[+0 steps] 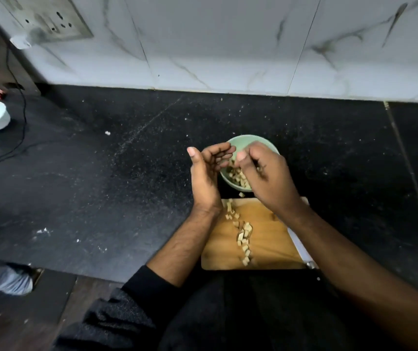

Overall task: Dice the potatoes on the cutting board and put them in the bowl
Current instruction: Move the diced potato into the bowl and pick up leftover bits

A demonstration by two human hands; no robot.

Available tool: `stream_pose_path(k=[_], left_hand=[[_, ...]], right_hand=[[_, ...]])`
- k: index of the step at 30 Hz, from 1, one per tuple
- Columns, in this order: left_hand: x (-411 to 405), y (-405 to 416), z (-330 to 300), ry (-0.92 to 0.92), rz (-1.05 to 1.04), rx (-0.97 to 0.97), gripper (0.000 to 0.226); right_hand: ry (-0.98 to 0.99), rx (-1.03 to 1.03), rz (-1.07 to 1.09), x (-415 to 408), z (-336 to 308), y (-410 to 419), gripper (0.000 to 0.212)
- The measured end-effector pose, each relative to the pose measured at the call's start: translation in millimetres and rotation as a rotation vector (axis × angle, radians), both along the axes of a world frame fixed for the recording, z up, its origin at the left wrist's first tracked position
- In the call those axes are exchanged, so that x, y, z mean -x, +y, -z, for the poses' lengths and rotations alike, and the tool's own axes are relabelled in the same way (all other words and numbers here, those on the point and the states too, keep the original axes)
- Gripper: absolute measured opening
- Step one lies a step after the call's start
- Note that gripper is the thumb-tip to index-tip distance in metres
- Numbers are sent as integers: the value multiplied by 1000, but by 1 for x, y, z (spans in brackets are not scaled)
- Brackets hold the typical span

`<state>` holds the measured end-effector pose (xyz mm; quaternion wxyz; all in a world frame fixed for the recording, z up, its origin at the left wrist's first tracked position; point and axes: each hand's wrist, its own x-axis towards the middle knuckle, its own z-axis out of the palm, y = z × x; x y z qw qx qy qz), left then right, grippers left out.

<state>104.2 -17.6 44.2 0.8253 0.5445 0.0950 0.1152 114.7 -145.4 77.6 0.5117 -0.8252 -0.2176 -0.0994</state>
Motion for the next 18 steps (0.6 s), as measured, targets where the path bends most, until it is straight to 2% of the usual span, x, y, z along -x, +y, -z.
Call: stream_pose_path(k=[3,7,10,13,18], left_hand=[[20,2,10,46,11,-8,90],[37,1,27,109,13,-72,88],[43,4,44,150,4,-198,86],[50,8,60,198,68,-235,89],[54,10,66,147,135,-266,97]], right_hand=[[39,164,-134,44,27,-9,15],[-10,374,-107,69,53,-17,10],[-20,543,-268,75,73,-29,40],[-72,837,-382,86,87,-34,65],[-165,873,-262,81,94,-22,55]])
